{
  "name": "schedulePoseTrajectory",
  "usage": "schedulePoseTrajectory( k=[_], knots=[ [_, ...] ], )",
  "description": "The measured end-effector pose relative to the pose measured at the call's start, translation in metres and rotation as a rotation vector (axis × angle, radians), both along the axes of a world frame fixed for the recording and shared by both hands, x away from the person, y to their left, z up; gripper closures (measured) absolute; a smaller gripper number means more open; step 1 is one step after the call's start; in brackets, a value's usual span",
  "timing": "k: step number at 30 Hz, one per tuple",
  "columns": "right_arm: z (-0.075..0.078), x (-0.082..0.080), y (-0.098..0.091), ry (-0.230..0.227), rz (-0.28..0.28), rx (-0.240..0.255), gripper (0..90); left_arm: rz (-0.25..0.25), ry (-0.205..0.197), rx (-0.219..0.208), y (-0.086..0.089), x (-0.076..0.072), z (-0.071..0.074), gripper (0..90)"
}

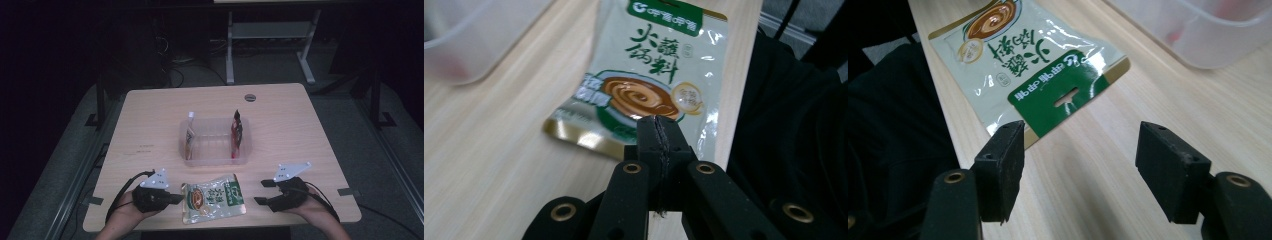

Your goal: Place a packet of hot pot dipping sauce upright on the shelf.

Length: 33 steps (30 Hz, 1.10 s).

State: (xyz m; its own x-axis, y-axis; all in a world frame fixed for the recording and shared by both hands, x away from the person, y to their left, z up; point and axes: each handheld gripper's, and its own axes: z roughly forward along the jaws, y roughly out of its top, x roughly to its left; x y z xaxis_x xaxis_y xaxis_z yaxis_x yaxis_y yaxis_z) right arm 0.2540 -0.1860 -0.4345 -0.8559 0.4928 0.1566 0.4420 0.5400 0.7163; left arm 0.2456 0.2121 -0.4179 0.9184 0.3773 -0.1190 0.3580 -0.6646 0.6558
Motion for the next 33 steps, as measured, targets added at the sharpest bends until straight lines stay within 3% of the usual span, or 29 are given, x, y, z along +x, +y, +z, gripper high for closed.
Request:
schedulePoseTrajectory(
  k=[6,9,14,21,26,33],
  knots=[
    [-0.002,0.000,0.006,0.005,0.018,-0.012,35.7,-0.043,0.027,0.027,-0.019,0.002,-0.008,89.8],
    [-0.003,0.000,0.007,0.011,0.019,-0.014,35.7,-0.060,0.014,0.048,-0.025,0.005,-0.013,89.7],
    [-0.004,0.001,0.007,0.014,0.022,-0.021,35.7,-0.027,-0.010,0.013,-0.029,0.022,-0.009,88.3],
    [-0.003,0.000,0.006,0.012,0.020,-0.022,35.7,-0.039,-0.027,0.003,-0.040,0.044,-0.008,70.4],
    [-0.004,0.001,0.005,0.007,0.023,-0.023,35.7,-0.055,-0.016,0.043,-0.046,0.054,-0.019,54.1],
    [-0.004,0.000,0.006,0.011,0.023,-0.026,35.8,-0.089,-0.007,0.092,-0.050,0.053,-0.031,34.4]
  ],
)
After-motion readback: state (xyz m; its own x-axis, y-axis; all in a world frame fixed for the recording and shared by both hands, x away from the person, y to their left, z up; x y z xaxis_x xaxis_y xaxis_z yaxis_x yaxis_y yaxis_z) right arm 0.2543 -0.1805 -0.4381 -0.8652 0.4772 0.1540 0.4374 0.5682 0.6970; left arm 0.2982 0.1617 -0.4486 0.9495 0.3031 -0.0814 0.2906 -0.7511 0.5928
